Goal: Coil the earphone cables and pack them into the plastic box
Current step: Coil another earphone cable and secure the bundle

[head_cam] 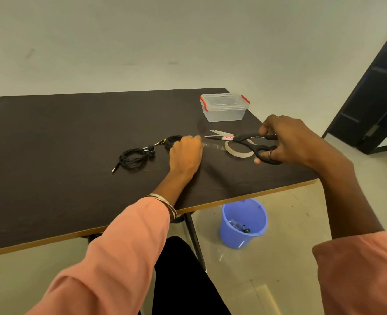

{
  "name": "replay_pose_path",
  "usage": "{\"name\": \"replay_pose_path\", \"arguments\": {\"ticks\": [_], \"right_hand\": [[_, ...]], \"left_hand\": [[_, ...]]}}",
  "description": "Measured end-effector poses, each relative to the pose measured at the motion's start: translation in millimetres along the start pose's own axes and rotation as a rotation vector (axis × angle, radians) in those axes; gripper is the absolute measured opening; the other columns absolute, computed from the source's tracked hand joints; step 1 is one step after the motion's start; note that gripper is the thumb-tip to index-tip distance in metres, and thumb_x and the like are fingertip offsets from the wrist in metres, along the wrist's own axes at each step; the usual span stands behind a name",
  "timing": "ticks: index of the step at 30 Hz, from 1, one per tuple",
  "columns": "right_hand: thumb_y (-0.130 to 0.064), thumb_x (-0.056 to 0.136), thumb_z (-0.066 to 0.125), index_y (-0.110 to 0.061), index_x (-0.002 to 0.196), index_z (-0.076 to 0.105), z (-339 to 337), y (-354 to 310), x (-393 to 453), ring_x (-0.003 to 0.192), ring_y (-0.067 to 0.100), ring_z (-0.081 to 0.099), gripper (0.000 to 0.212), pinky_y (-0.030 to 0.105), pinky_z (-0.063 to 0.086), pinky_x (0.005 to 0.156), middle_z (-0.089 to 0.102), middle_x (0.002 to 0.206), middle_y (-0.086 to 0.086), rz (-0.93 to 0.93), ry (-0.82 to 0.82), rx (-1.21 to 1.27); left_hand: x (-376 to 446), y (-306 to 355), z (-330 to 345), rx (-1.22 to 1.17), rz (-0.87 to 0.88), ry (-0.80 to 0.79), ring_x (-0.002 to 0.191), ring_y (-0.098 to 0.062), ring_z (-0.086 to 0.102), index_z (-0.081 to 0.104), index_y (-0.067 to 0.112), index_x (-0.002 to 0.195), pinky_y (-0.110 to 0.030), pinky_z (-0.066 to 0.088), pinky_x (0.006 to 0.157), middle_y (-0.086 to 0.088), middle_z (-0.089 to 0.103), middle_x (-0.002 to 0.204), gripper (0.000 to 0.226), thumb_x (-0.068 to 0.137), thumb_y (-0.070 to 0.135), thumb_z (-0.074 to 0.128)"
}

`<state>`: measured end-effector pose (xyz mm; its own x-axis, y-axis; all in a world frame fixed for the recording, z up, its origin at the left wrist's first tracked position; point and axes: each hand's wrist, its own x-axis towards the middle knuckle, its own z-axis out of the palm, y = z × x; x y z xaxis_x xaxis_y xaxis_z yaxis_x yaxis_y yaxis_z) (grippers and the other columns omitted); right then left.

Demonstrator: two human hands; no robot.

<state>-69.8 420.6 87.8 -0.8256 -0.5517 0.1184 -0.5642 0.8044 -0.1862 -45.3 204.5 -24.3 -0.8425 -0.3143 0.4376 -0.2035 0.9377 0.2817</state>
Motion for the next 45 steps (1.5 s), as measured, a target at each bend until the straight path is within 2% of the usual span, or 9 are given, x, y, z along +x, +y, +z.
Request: {"name": "replay_pose_path", "arguments": {"ticks": [3, 7, 10, 14, 18, 24, 33, 45], "right_hand": [[-0.036, 0.06, 0.087, -0.015, 0.114, 0.051, -5.1, 0.9, -5.5, 0.099, 0.028, 0.051, 0.069, 0.039, 0.043, 0.085, 0.055, 0.111, 0.012, 0.009, -0.037, -0.151], [-0.041, 0.062, 0.086, -0.016, 0.116, 0.05, -4.2, -0.3, -4.0, 0.101, 0.028, 0.05, 0.069, 0.034, 0.036, 0.082, 0.054, 0.113, 0.011, -0.033, -0.063, -0.268], [-0.042, 0.063, 0.084, -0.016, 0.116, 0.049, -3.5, -5.7, 2.8, 0.102, 0.027, 0.048, 0.069, 0.03, 0.03, 0.079, 0.053, 0.114, 0.011, -0.083, -0.051, -0.339], [-0.039, 0.069, 0.082, -0.012, 0.117, 0.048, -6.3, -15.7, 12.7, 0.102, 0.029, 0.049, 0.065, 0.032, 0.031, 0.077, 0.054, 0.116, 0.013, -0.147, -0.026, -0.47], [-0.038, 0.065, 0.085, -0.013, 0.109, 0.05, -7.6, -21.6, 18.8, 0.096, 0.03, 0.052, 0.062, 0.031, 0.03, 0.072, 0.056, 0.108, 0.012, -0.173, -0.027, -0.498], [-0.033, 0.07, 0.082, -0.01, 0.109, 0.05, -7.3, -28.1, 23.3, 0.095, 0.029, 0.055, 0.055, 0.032, 0.035, 0.071, 0.059, 0.108, 0.013, -0.172, -0.033, -0.549], [-0.019, 0.074, 0.077, -0.011, 0.104, 0.055, -9.6, -34.7, 25.9, 0.093, 0.03, 0.056, 0.038, 0.039, 0.048, 0.078, 0.058, 0.105, 0.011, -0.151, -0.041, -0.545], [-0.005, 0.073, 0.073, -0.013, 0.088, 0.058, -6.1, -36.4, 26.1, 0.087, 0.03, 0.057, 0.023, 0.04, 0.053, 0.074, 0.059, 0.096, 0.009, -0.141, -0.017, -0.503]], "left_hand": [[2.0, -1.3, 0.9, -0.017, 0.005, 0.012, 0.091, -0.031, 0.064, 0.064, 0.013, 0.111, -0.032, 0.038, 0.062, -0.01, 0.067, 0.102, 0.028, 0.1, 0.029, 0.043], [0.5, -2.6, 0.4, -0.084, 0.031, 0.038, 0.089, -0.031, 0.065, 0.065, 0.015, 0.114, -0.037, 0.05, 0.067, -0.01, 0.069, 0.099, 0.028, 0.1, 0.03, 0.046], [-0.7, -2.6, -0.1, -0.085, 0.039, 0.049, 0.089, -0.03, 0.065, 0.064, 0.017, 0.116, -0.037, 0.05, 0.068, -0.01, 0.069, 0.1, 0.028, 0.1, 0.03, 0.046], [-2.7, -3.2, 0.4, -0.084, 0.064, 0.057, 0.088, -0.029, 0.066, 0.064, 0.017, 0.117, -0.037, 0.05, 0.068, -0.009, 0.069, 0.1, 0.029, 0.1, 0.03, 0.046], [-4.1, -4.6, 1.0, -0.091, 0.071, 0.054, 0.091, -0.031, 0.064, 0.063, 0.018, 0.117, -0.039, 0.049, 0.07, -0.009, 0.068, 0.102, 0.028, 0.1, 0.031, 0.045], [-4.3, -4.8, 0.2, -0.086, 0.091, 0.059, 0.094, -0.031, 0.064, 0.062, 0.017, 0.118, -0.04, 0.05, 0.073, -0.01, 0.069, 0.105, 0.028, 0.1, 0.03, 0.045], [-5.8, -4.4, 0.0, -0.069, 0.109, 0.087, 0.092, -0.028, 0.065, 0.062, 0.016, 0.118, -0.037, 0.049, 0.07, -0.009, 0.069, 0.103, 0.025, 0.099, 0.026, 0.049], [-5.5, -4.3, -1.1, -0.119, 0.118, 0.081, 0.094, -0.024, 0.064, 0.063, 0.017, 0.119, -0.033, 0.047, 0.073, -0.007, 0.068, 0.106, 0.027, 0.099, 0.028, 0.049]]}}
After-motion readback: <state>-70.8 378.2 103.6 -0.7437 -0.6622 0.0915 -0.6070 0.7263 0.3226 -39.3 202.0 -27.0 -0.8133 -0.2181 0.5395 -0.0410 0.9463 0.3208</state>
